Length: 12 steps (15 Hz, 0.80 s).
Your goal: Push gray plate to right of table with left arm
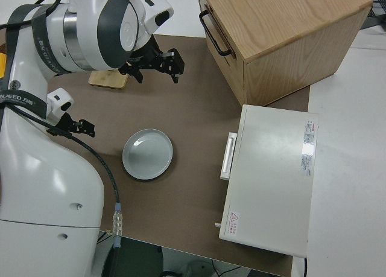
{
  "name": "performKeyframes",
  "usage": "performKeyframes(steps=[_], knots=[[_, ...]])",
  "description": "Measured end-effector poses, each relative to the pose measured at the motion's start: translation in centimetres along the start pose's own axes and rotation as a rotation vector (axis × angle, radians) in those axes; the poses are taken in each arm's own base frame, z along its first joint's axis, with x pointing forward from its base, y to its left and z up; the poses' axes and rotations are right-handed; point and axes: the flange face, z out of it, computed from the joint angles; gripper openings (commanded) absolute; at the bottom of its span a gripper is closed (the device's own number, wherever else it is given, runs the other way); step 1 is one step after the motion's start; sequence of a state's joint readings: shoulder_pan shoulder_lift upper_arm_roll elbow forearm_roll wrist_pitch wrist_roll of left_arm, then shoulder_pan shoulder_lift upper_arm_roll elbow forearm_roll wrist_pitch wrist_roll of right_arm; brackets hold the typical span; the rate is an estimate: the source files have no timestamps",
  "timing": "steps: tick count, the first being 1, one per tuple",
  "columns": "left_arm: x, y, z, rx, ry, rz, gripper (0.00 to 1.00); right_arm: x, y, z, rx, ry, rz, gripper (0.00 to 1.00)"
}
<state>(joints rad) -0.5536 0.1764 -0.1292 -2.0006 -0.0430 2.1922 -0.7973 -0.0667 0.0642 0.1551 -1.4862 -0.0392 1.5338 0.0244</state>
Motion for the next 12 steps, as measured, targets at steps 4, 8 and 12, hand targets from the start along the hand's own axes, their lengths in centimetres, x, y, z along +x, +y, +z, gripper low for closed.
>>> performKeyframes(steps=[4, 8, 12], knots=[[3.7, -7.7, -4.7, 0.019, -0.062, 0.060, 0.99, 0.0, 0.0, 0.0, 0.000, 0.000, 0.000, 0.983], [5.8, -14.2, -8.0, 0.031, -0.099, 0.109, 1.00, 0.0, 0.0, 0.0, 0.000, 0.000, 0.000, 0.983], [7.3, -20.1, -11.0, 0.021, -0.099, 0.144, 0.99, 0.0, 0.0, 0.0, 0.000, 0.000, 0.000, 0.983]])
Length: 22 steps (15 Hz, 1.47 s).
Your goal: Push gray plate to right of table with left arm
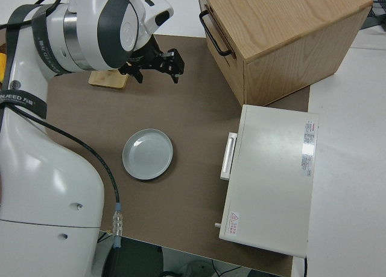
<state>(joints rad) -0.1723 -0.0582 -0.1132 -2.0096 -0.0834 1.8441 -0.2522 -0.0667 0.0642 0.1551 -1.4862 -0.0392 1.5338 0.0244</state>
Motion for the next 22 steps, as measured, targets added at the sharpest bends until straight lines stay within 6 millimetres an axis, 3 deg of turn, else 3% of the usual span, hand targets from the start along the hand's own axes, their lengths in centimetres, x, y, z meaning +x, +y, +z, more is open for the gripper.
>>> performKeyframes(steps=[5, 7, 15, 22], knots=[[-0.5, -8.4, -4.9, 0.015, 0.012, 0.109, 0.99, 0.0, 0.0, 0.0, 0.000, 0.000, 0.000, 0.983], [-0.7, -10.9, -6.9, 0.024, 0.020, 0.140, 1.00, 0.0, 0.0, 0.0, 0.000, 0.000, 0.000, 0.983], [-0.8, -12.9, -11.3, 0.072, 0.093, 0.134, 1.00, 0.0, 0.0, 0.0, 0.000, 0.000, 0.000, 0.983], [-0.8, -12.9, -12.3, 0.073, 0.114, 0.132, 1.00, 0.0, 0.0, 0.0, 0.000, 0.000, 0.000, 0.983]])
